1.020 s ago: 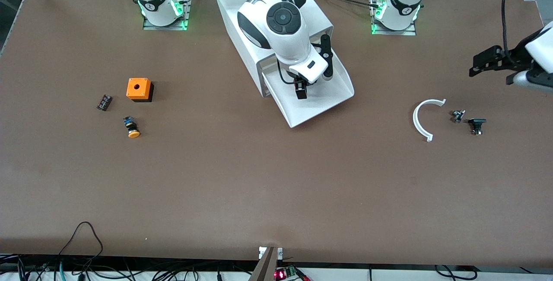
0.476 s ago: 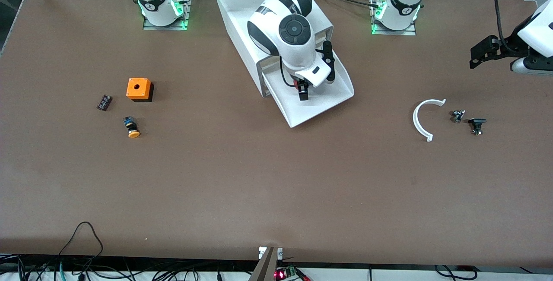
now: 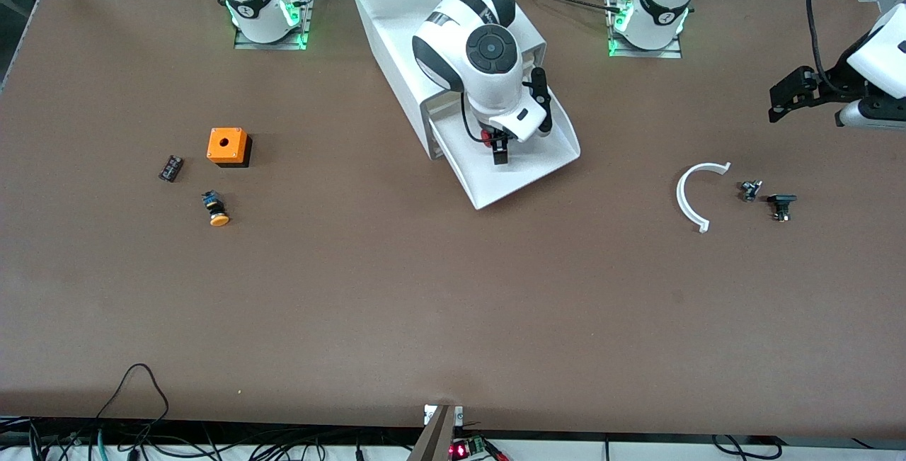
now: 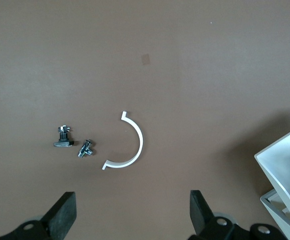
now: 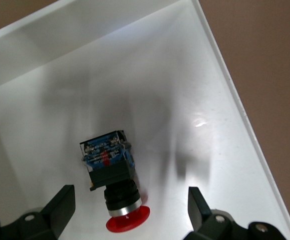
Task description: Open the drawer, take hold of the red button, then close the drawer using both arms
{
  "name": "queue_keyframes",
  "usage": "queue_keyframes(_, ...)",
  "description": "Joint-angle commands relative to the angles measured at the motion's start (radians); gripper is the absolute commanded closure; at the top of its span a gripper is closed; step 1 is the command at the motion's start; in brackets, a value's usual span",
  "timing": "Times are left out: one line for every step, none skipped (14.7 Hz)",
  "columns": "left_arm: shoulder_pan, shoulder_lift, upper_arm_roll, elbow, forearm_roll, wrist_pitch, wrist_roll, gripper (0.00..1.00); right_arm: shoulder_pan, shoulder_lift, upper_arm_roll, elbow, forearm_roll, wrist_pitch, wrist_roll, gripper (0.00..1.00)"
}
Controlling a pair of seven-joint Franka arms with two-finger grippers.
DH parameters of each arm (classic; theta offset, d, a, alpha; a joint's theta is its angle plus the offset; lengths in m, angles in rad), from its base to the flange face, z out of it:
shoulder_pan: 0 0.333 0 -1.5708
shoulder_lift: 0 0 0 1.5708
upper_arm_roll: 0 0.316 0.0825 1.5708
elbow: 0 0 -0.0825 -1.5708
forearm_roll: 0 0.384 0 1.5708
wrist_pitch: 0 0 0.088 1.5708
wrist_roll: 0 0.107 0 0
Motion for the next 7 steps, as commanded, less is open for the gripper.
queue_keyframes(-0.003,0.004,0.003,-0.009,0.017,0.019,0.003,0.00,0.021,0.029,-0.005,0.037,-0.014,-0.007,-0.015,0.00)
queue_keyframes(-0.003,0.004,0.003,-0.009,0.017,0.020,0.003,0.00,0.023,0.036,-0.005,0.037,-0.023,-0.007,-0.015,0.00)
queue_keyframes(-0.005,0.004,0.003,-0.008,0.017,0.020,0.003,0.00,0.024,0.036,-0.005,0.037,-0.029,-0.008,-0.015,0.00)
queue_keyframes(-0.005,0.004,0.003,-0.008,0.015,0.020,0.003,0.00,0.024,0.037,-0.005,0.037,-0.030,-0.007,-0.015,0.00)
queue_keyframes(-0.005,0.004,0.004,-0.008,0.015,0.020,0.003,0.00,0.024,0.042,-0.005,0.037,-0.030,-0.007,-0.015,0.00)
queue_keyframes(-0.005,0.004,0.004,-0.008,0.015,0.020,0.003,0.00,0.023,0.048,-0.005,0.037,-0.030,-0.005,-0.015,0.01)
queue_keyframes(-0.005,0.004,0.004,-0.006,0.014,0.020,0.003,0.00,0.024,0.049,-0.005,0.037,-0.030,-0.002,-0.015,0.05)
